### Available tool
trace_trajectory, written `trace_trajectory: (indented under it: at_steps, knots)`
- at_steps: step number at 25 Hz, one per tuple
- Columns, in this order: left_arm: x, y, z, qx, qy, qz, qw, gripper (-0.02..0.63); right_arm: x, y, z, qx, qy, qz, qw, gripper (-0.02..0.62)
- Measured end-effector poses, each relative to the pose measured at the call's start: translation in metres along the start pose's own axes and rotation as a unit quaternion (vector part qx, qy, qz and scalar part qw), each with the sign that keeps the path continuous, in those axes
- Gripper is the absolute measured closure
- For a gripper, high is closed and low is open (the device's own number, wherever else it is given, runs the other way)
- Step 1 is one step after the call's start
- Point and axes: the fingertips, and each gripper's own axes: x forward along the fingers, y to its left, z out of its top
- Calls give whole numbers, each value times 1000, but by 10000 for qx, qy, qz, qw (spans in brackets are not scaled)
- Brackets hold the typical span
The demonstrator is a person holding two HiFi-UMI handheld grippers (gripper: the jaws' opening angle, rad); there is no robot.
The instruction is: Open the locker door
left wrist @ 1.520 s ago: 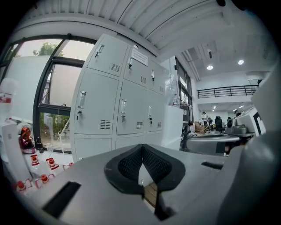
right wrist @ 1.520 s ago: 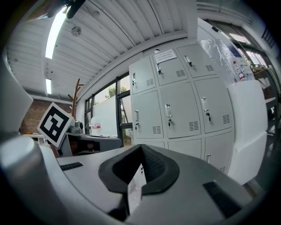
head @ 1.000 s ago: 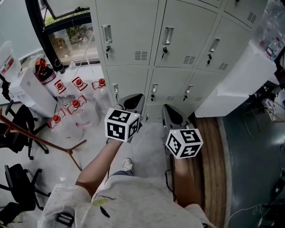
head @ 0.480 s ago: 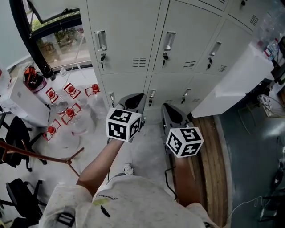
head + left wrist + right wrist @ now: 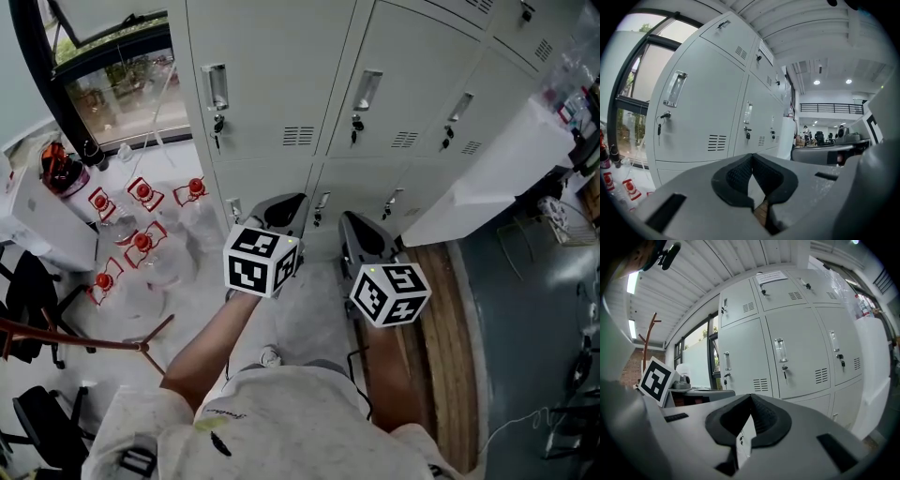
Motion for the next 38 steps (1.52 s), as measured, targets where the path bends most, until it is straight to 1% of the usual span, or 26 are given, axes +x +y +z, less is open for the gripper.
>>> trace_trajectory:
  at_steps: [7,12,15,20,24,30,38]
  knots:
    - [15,13,0,59,38,55,10000,600,17,-15,2,227,-129,-24,9997,597]
    - [34,18,-1,117,85,145,9998,600,30,-33,7,332,-264,48,9991,597]
    - [50,15,5,123,-10,125,9998,600,39,-49,15,370,-314,122,9987,597]
    - [78,12,23,206,-314,21,9993,600,58,-70,32,442,-433,322,9976,597]
    - [98,11,26,308,-328,-46,9990,600,72,-87,41,441,-486,426,9969,597]
    - [119,17,34,323,-288,-45,9991,600,93,-104,56,722,-619,639,9934,597]
    - [132,32,49,493,-499,260,9972,600,114,-126,71,1287,-855,805,9847,597]
